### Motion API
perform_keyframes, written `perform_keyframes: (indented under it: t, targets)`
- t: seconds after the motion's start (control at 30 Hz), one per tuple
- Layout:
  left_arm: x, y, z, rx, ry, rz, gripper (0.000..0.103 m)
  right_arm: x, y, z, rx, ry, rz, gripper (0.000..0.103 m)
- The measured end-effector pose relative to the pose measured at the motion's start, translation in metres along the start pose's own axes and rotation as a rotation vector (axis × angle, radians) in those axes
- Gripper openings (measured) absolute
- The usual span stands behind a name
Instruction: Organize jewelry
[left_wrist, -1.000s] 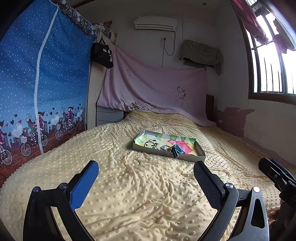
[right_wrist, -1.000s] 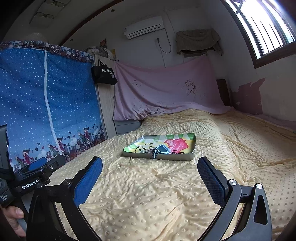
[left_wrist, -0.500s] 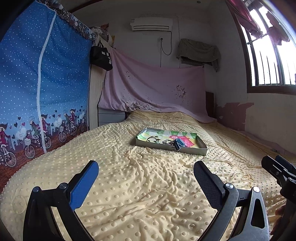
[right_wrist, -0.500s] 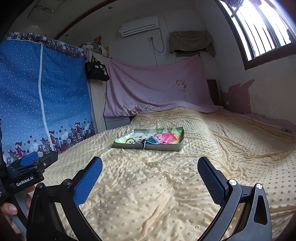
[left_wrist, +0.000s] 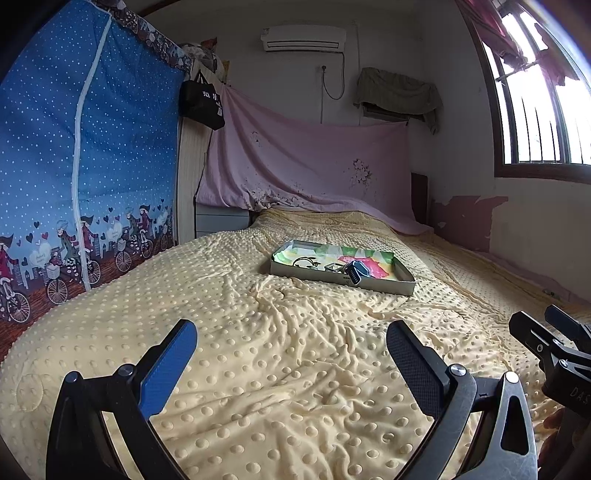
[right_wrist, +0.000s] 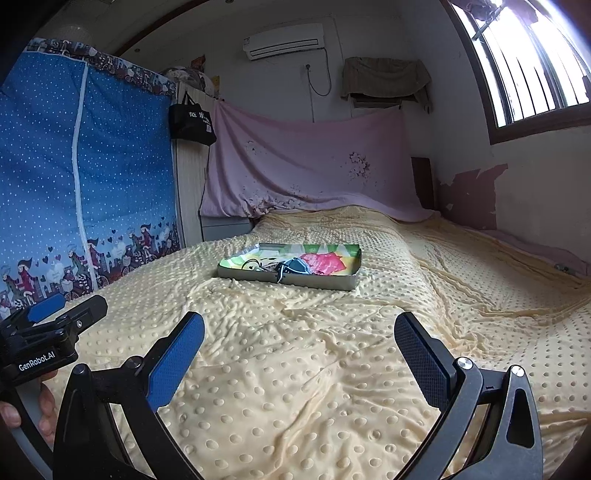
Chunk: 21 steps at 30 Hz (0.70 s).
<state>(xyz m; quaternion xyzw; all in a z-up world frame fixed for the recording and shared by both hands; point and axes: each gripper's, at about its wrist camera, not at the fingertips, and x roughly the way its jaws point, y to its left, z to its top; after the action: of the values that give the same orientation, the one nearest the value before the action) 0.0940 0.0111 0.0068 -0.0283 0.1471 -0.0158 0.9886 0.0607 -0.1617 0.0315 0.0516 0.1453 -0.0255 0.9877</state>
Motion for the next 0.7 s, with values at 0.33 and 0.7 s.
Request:
perform_keyframes:
  t: [0.33,0.7]
  targets:
    - [0.0013,0.0003,-0.0010,0.000,0.004,0.000,0.103,0.0039,-0.0025,-0.0039,0.014,0.018,0.002,0.101]
    - [0.0015,0.0008,-0.0012,-0.002,0.005,-0.001,0.103,0.0045,-0.0038,-0.0044,0.016,0.020,0.002,0.101]
